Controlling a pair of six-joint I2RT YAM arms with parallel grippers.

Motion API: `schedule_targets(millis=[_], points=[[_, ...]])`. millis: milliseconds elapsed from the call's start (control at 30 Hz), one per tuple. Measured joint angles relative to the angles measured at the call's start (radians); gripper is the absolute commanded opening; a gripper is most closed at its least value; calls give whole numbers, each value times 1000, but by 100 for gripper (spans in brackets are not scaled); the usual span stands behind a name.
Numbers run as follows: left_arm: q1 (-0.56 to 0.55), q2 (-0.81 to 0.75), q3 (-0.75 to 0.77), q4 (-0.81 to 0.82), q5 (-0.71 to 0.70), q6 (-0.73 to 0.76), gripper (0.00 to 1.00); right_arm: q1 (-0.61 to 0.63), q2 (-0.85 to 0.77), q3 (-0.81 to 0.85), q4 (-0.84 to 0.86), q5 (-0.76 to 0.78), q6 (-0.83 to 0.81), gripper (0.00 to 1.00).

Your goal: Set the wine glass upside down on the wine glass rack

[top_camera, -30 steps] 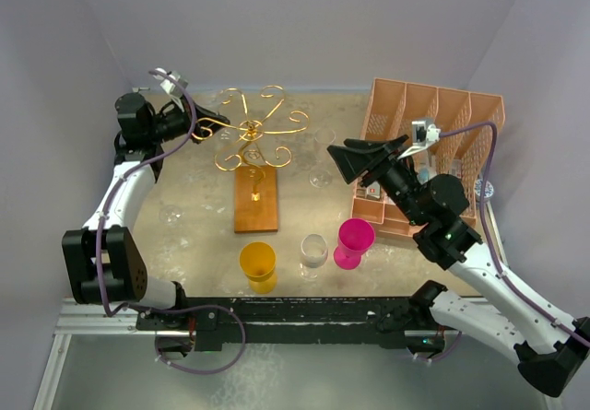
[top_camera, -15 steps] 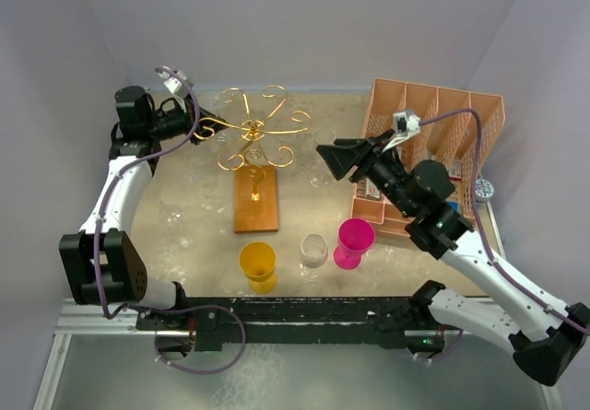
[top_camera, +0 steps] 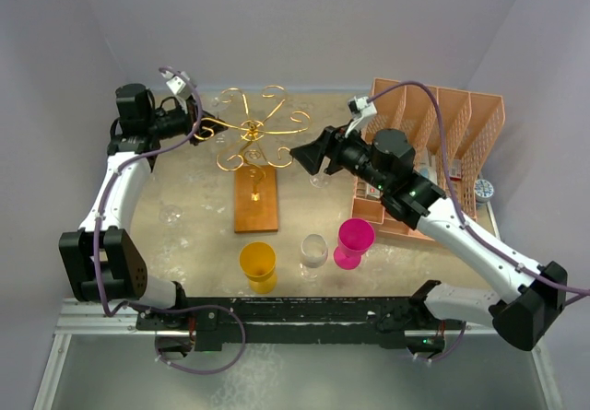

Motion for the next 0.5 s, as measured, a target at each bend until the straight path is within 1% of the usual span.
schedule_targets(millis=[133, 267, 367, 500], points=[[1, 1, 0, -3, 0, 1, 0, 0, 19, 24, -6, -21, 2, 68], [-1, 1, 0, 0, -2, -3, 0, 2, 49, 57, -30, -11, 6, 65], [-18, 1, 0, 19, -24, -13, 0, 5, 83, 94, -50, 27, 24, 63], [-54, 1, 0, 56, -49, -35, 0, 8, 128, 157, -85, 132, 39, 59]])
